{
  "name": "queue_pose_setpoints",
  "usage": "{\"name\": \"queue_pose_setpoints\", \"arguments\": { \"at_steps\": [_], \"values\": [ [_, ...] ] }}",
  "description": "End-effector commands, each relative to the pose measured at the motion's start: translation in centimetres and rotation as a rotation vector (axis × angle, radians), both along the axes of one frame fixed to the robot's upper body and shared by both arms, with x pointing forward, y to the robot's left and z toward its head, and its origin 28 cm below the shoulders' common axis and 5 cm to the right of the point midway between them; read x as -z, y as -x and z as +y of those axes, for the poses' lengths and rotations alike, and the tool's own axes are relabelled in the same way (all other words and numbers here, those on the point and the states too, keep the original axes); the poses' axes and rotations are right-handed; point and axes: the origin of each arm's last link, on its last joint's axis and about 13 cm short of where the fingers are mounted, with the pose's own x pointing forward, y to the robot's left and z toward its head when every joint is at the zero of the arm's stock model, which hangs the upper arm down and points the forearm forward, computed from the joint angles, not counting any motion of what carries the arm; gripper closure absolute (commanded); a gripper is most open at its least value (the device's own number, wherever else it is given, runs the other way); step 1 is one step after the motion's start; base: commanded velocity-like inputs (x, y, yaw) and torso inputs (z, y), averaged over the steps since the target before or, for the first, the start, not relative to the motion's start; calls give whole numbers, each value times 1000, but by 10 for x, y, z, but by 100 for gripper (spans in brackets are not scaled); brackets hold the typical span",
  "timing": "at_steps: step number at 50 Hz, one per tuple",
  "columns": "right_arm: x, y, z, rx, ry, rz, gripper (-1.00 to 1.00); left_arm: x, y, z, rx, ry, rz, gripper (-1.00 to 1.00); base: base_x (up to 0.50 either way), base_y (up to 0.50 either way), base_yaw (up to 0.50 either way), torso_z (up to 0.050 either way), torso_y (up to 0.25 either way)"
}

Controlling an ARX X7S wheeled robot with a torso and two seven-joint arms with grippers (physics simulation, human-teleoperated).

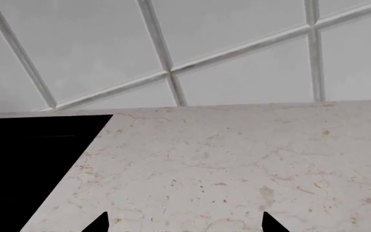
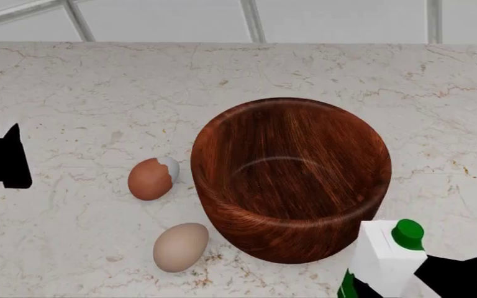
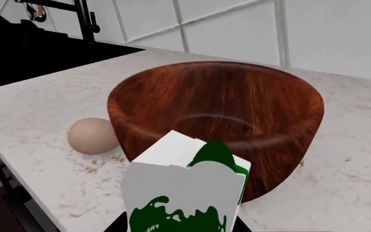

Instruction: Place the eggs and milk next to the bowl.

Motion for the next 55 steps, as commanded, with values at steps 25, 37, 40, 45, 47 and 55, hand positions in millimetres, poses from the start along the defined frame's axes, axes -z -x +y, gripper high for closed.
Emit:
{"name": "queue_pose_setpoints", "arguments": {
  "at_steps": [25, 37, 40, 45, 47, 55],
  "values": [
    [12, -7, -1, -9, 3, 8, 100, 2, -3, 0, -12, -18, -8, -100, 0, 0, 0, 0, 0],
    [18, -9, 0, -11, -4, 16, 100, 3, -2, 0, -13, -19, -2, -100, 1, 0, 0, 0, 0],
    [17, -8, -1, -13, -7, 16, 100, 3, -2, 0, -13, -20, -3, -100, 0, 0, 2, 0, 0],
    [17, -6, -2, -8, -5, 22, 100, 5, -3, 0, -11, -20, -1, -100, 2, 0, 2, 0, 0],
    [17, -6, -1, -13, -2, 25, -100, 4, -3, 0, -10, -19, -2, -100, 0, 0, 2, 0, 0],
    [16, -6, -1, -14, -6, 31, -100, 6, -3, 0, -10, -19, 1, -100, 0, 0, 0, 0, 0]
  ]
}}
